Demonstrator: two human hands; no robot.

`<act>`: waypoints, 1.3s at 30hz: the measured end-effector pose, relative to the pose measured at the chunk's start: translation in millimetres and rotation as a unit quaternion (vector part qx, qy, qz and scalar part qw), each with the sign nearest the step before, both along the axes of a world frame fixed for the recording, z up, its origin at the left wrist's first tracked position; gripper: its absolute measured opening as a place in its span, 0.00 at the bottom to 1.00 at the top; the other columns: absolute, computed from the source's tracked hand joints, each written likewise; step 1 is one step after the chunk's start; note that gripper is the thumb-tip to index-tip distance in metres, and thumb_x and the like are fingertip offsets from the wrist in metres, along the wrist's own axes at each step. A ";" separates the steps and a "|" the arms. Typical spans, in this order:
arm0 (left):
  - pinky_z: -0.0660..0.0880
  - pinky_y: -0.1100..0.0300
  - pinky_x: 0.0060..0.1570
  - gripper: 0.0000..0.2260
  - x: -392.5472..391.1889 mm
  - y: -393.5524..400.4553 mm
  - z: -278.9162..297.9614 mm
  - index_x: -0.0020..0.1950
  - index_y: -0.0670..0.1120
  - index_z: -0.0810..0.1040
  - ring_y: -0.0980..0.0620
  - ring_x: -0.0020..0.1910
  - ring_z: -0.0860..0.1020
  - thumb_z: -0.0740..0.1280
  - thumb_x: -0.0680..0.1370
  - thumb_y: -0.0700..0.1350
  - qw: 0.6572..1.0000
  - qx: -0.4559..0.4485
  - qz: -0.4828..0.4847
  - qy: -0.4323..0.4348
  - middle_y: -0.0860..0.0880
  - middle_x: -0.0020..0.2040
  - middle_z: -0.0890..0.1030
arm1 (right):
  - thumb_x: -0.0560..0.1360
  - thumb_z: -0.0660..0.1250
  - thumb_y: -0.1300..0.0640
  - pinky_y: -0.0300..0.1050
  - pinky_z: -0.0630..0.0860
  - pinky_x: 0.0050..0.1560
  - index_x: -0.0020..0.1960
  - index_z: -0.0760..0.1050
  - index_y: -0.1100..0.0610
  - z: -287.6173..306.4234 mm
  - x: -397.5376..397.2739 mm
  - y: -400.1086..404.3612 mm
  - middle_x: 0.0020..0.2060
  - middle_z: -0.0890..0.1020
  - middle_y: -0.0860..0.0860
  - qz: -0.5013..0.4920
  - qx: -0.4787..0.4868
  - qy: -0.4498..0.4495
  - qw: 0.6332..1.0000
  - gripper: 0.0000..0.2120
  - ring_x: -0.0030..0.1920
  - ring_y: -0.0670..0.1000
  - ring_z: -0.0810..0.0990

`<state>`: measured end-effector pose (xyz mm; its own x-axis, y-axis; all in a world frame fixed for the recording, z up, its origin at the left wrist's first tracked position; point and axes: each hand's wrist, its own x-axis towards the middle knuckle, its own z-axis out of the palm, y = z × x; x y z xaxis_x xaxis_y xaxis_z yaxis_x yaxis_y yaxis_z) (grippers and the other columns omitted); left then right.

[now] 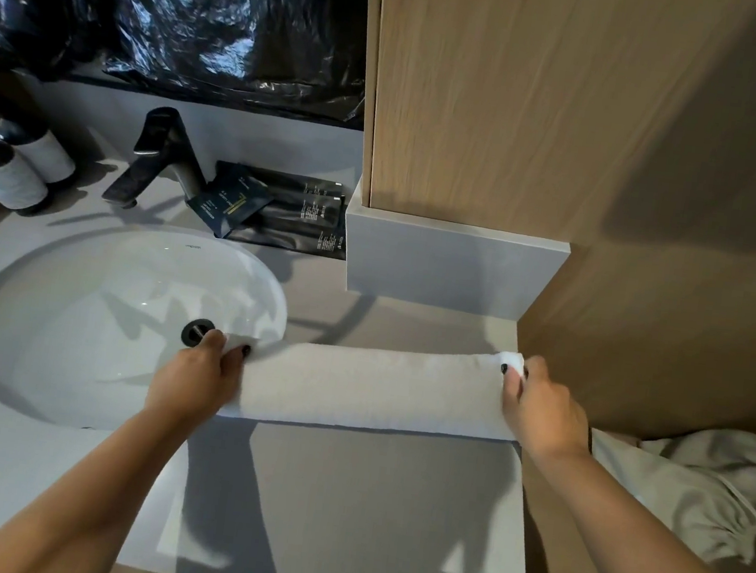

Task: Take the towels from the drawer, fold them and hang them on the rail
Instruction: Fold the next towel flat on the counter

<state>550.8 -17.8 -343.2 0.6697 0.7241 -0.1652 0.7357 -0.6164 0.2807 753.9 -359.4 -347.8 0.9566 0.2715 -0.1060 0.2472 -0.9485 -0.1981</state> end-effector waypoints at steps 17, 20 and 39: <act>0.54 0.42 0.75 0.32 27.5 -71.8 -16.8 0.79 0.52 0.61 0.45 0.78 0.60 0.45 0.78 0.65 0.960 0.102 -0.261 0.020 0.48 0.77 0.65 | 0.79 0.44 0.39 0.54 0.51 0.78 0.78 0.59 0.57 -20.5 -50.1 59.1 0.77 0.62 0.53 0.289 -0.011 -0.046 0.956 0.34 0.78 0.54 0.57; 0.56 0.40 0.73 0.33 22.3 -61.2 -17.6 0.76 0.57 0.64 0.44 0.77 0.60 0.48 0.75 0.70 0.974 0.088 -0.208 0.019 0.50 0.76 0.67 | 0.78 0.43 0.34 0.51 0.46 0.77 0.78 0.58 0.59 -20.3 -35.3 35.5 0.78 0.61 0.55 0.241 -0.047 -0.056 0.968 0.39 0.78 0.54 0.55; 0.53 0.44 0.75 0.41 -2.4 -67.8 -13.3 0.77 0.53 0.60 0.43 0.76 0.59 0.39 0.71 0.73 0.985 0.089 -0.148 0.025 0.48 0.75 0.65 | 0.66 0.77 0.41 0.43 0.71 0.50 0.71 0.66 0.57 0.2 -16.6 -7.9 0.64 0.77 0.54 -0.168 0.246 0.155 0.942 0.41 0.59 0.55 0.77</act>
<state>548.4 -85.6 -356.5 0.8501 0.5186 -0.0916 0.5263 -0.8423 0.1164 737.2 -367.3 -347.6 0.9413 0.0488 -0.3342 -0.1919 -0.7370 -0.6481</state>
